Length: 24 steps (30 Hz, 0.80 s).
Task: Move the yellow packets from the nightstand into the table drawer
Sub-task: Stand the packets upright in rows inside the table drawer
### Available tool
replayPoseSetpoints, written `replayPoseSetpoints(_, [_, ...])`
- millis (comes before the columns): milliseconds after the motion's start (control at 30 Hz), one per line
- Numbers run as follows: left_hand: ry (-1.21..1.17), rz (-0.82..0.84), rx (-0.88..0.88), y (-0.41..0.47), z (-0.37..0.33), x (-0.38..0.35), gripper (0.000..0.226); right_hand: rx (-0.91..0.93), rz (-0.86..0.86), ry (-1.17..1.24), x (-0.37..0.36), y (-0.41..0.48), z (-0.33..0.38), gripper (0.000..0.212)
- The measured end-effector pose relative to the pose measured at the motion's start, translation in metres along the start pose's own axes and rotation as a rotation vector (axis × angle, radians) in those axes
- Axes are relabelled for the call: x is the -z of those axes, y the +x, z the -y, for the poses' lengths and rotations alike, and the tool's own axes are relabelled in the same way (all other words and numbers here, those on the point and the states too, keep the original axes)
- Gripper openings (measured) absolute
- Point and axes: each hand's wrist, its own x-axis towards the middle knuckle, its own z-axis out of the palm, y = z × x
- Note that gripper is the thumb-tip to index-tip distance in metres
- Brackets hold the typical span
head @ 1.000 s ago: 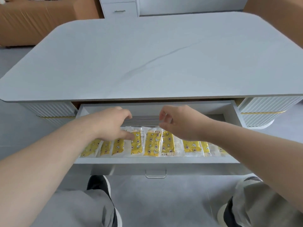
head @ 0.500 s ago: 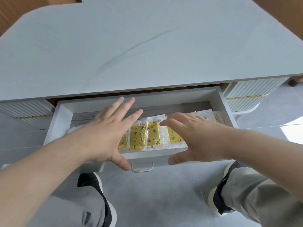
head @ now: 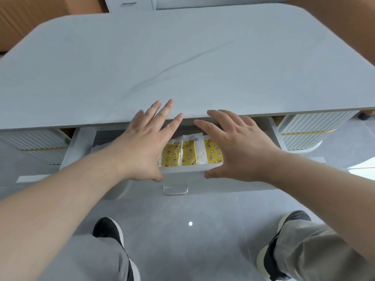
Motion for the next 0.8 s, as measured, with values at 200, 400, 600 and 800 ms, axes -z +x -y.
replayPoseSetpoints(200, [0.012, -0.110, 0.106, 0.027, 0.011, 0.004, 0.134, -0.086, -0.114, -0.039, 0.002, 0.029, -0.003, 0.114])
replayPoseSetpoints(400, [0.005, -0.216, 0.203, 0.056, 0.018, 0.004, 0.117, -0.180, -0.203, -0.101, -0.001, 0.059, -0.009, 0.109])
replayPoseSetpoints(600, [0.017, -0.287, 0.250, 0.074, 0.022, 0.000, 0.108, -0.231, -0.256, -0.164, -0.013, 0.081, -0.009, 0.091])
replayPoseSetpoints(800, [0.107, -0.303, 0.238, 0.078, 0.019, -0.006, 0.102, -0.204, -0.290, -0.142, -0.022, 0.086, -0.008, 0.081])
